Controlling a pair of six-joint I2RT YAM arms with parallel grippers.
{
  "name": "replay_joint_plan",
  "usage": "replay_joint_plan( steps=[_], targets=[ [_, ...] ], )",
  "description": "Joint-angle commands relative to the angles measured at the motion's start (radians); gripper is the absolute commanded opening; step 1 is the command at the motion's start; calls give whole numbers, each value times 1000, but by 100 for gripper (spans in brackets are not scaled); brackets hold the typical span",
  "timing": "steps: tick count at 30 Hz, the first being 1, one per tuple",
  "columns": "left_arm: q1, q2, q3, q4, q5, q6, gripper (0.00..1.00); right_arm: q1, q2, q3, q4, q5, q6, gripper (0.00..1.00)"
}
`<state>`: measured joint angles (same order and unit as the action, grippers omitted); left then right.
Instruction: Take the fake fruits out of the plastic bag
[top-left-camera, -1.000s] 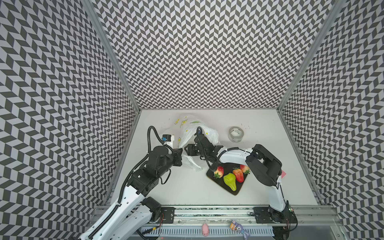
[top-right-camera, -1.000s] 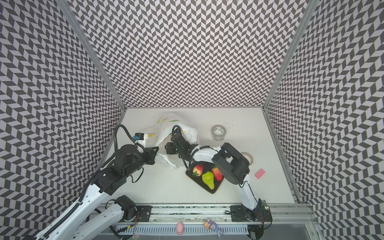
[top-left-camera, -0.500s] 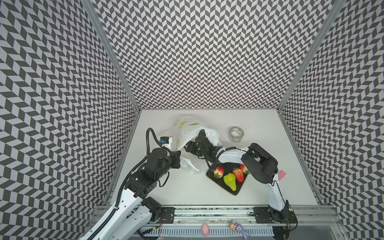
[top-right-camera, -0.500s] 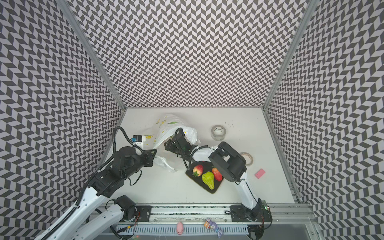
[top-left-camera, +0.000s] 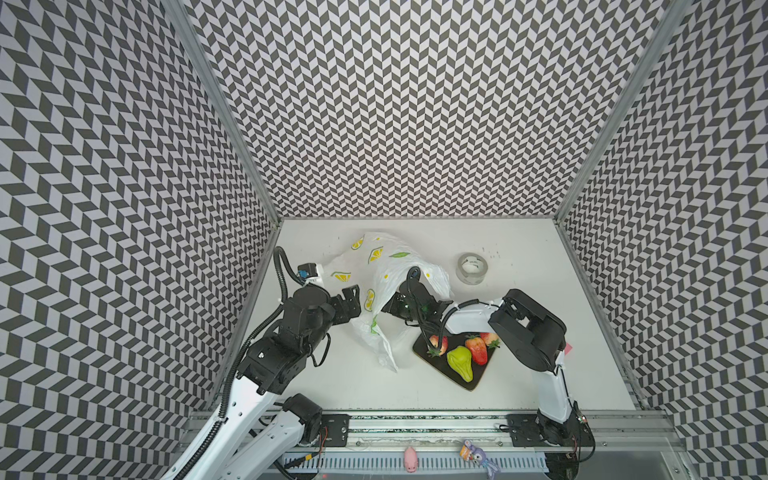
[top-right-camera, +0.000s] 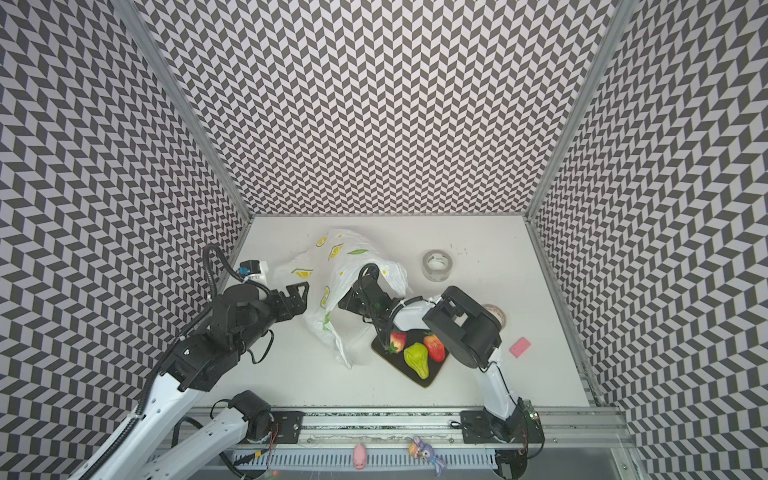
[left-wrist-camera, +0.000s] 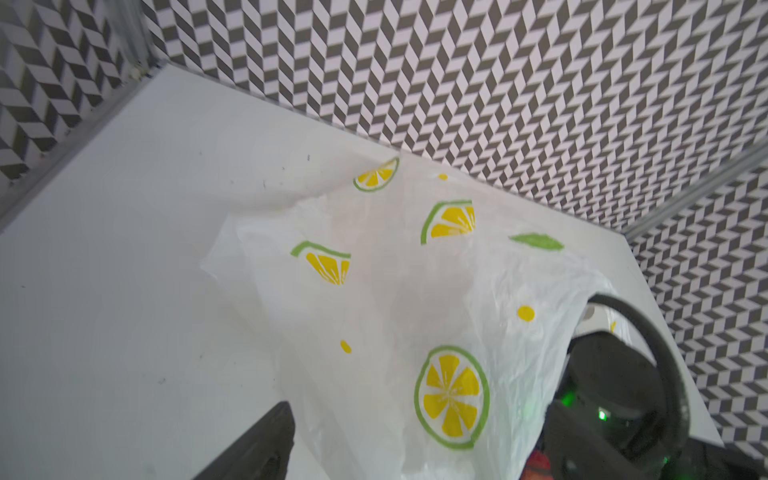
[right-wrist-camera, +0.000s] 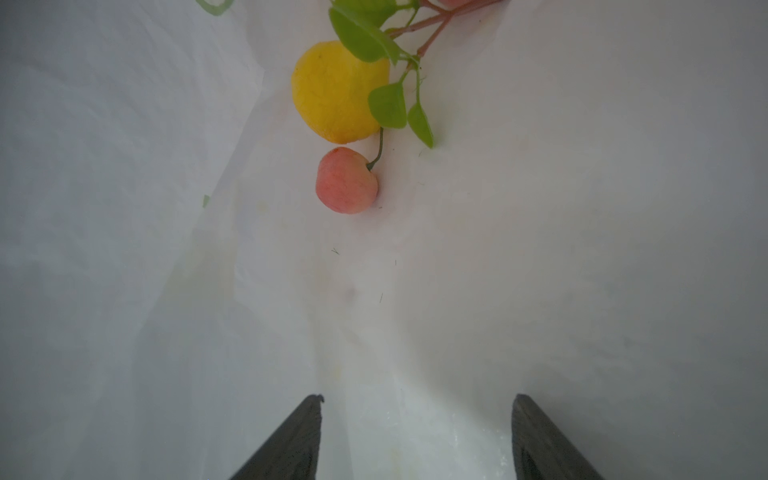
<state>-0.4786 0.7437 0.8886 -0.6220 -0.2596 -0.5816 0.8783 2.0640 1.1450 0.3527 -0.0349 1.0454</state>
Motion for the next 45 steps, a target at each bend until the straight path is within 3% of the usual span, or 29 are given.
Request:
replay_joint_plan(
  steps=[1,5,10,20,23,27,36,38,41,45],
  targets=[
    [77,111,68,-24,-21,7,98,2,-26,-2,101,-2,60,70],
    [221,219,71,-17,87,-35,100,1,-24,27,110,-9,54,70],
    [425,280,-55,119,356,-80,100,3,-27,97,66,-19,3,71],
    [452,389,-79,210,432,-34,100,73,-34,218,6,-1,-210,75],
    [455,417,-98,243,444,-23,95,97,-30,256,-9,11,-261,77],
    [454,447,-109,268,448,-9,78,111,-8,312,-48,10,-302,83],
    [456,461,-102,284,452,20,20,108,4,313,-58,29,-300,83],
    [457,464,-99,284,457,25,11,102,0,298,-44,37,-296,83],
    [457,457,-92,285,459,34,0,90,-9,262,-20,51,-286,83],
    [457,432,-81,289,474,53,0,66,-7,225,-5,45,-268,83]
  ],
)
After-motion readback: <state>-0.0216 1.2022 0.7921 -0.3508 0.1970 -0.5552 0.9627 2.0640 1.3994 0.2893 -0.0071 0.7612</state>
